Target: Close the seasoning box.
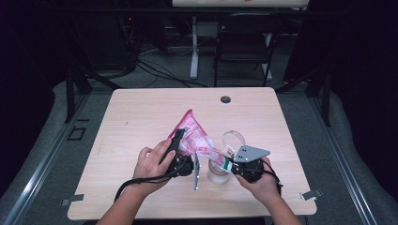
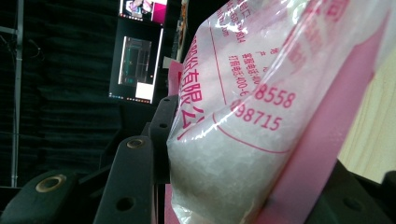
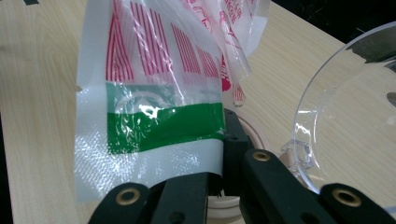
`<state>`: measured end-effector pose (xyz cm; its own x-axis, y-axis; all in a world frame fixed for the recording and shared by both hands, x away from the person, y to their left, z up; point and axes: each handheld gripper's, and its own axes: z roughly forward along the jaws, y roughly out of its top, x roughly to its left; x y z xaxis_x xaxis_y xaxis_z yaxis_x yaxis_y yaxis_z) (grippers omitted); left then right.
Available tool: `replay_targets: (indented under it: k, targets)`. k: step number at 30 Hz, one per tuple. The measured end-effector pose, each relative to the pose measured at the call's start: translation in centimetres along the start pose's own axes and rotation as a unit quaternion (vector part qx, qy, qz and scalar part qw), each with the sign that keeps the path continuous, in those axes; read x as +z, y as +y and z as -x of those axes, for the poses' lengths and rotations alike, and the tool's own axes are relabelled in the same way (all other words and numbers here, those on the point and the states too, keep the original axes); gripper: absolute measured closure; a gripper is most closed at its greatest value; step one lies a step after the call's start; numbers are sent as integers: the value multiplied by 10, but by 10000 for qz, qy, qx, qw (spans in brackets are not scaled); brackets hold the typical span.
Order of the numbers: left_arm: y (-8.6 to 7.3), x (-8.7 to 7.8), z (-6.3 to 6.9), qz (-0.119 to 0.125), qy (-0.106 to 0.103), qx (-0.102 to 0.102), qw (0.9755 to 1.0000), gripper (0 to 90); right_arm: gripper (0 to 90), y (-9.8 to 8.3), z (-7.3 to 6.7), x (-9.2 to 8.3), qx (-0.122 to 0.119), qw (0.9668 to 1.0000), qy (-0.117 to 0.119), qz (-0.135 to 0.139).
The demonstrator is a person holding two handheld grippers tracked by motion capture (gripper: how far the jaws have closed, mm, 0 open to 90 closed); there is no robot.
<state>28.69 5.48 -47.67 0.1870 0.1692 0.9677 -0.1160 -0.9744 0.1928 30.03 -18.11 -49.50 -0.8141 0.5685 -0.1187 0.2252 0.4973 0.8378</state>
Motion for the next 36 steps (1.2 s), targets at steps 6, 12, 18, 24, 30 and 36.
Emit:
replay_targets:
  k: [6,12,18,24,30,36]
  targets:
    - [1,0,0,18,9,-1,10000,591,900,0,0,0,-4,10000,0,1]
    - [1,0,-1,0,18,8,10000,591,900,0,0,0,-5,10000,-2,-11]
    - [1,0,-2,27,28,7,10000,591,900,0,0,0,-3,10000,-3,-4]
    - [1,0,-2,30,31,11,10000,591,900,-1,0,0,0,10000,-6,-21]
    - [1,0,-2,34,28,15,10000,591,900,-1,0,1,1,10000,-17,-32]
    - [1,0,-2,46,26,10,10000,591,900,-1,0,1,6,10000,-16,-35]
